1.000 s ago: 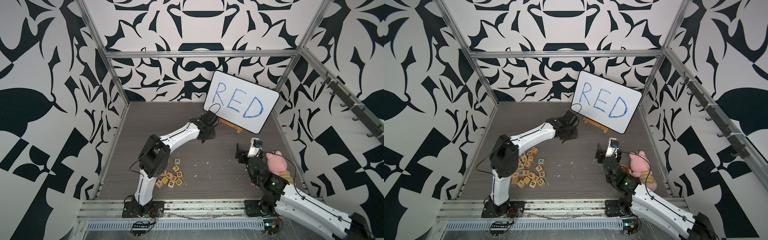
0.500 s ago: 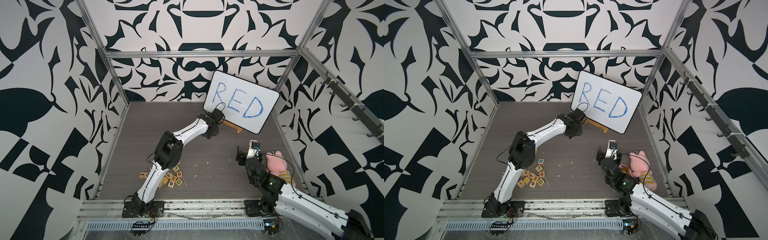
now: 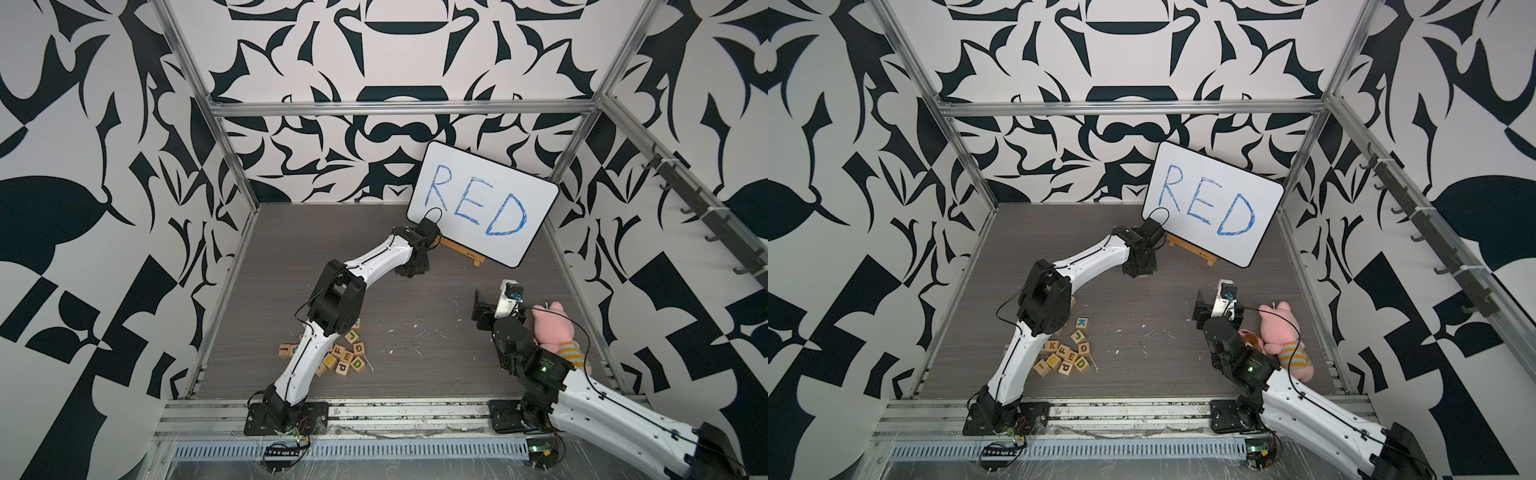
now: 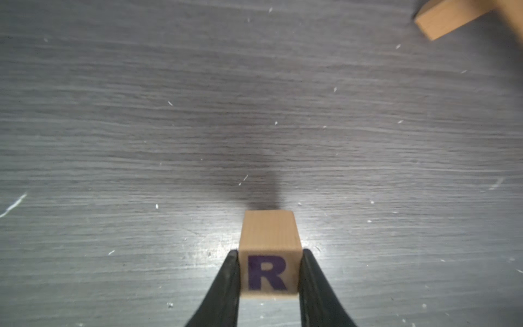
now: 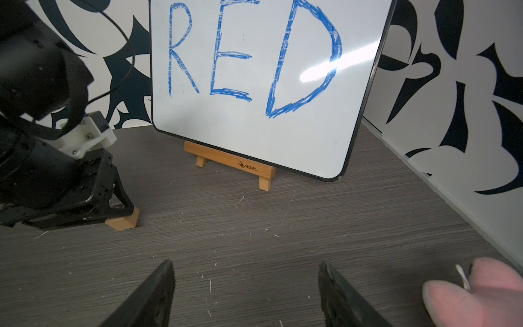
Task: Assemble the uppercase word "red" with letter blocks
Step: Place the letter block at the center of the board.
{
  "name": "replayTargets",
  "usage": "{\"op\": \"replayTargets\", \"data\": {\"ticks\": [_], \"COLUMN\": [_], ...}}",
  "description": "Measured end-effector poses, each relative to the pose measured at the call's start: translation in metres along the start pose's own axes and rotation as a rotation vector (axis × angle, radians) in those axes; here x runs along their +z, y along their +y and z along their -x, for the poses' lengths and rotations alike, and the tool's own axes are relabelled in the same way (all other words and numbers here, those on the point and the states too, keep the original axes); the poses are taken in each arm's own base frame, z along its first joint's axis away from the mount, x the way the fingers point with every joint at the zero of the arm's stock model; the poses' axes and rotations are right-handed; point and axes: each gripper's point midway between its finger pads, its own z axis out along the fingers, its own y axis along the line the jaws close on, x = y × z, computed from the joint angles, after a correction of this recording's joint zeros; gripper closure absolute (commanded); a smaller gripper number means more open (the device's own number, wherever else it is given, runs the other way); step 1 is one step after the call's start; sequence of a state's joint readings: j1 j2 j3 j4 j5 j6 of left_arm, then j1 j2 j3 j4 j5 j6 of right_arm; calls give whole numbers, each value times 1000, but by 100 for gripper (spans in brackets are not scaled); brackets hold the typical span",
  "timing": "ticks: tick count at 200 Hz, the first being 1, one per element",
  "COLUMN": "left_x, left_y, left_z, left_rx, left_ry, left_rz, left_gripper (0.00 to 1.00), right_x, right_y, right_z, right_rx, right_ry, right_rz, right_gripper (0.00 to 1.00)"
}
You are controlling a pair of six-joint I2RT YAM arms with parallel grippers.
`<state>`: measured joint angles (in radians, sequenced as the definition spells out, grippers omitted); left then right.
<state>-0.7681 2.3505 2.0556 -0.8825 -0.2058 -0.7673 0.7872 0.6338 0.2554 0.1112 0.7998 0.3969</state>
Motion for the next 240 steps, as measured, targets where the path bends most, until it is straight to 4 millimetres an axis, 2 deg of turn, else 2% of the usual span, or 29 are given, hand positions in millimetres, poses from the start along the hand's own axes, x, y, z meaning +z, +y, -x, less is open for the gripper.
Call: {"op": "replayTargets", "data": {"ticks": [20, 65, 167, 186, 201, 240], "left_x": [7, 6, -4, -17, -35, -107], "left_y": [4, 5, 0, 7, 14, 46], "left_z": [-5, -5, 0, -1, 0, 4], "left_rx": [5, 16, 34, 36, 35, 17], "left_ry": [17, 21, 9, -5, -34, -184], "left_rz": [19, 25, 4, 10, 16, 7], "left_gripper": [65, 58, 42, 40, 40, 34], "right_x": [0, 1, 2, 2, 2, 4], "right_y": [1, 3, 7, 11, 16, 25], "right_z": [0, 0, 0, -1, -1, -8], "right_rx": [0, -4, -4, -1, -1, -13], "right_ry": [0, 0, 1, 6, 9, 27], "right_rz": [2, 8, 26, 53, 76, 119], "right_gripper": [22, 22, 22, 22, 22, 22]}}
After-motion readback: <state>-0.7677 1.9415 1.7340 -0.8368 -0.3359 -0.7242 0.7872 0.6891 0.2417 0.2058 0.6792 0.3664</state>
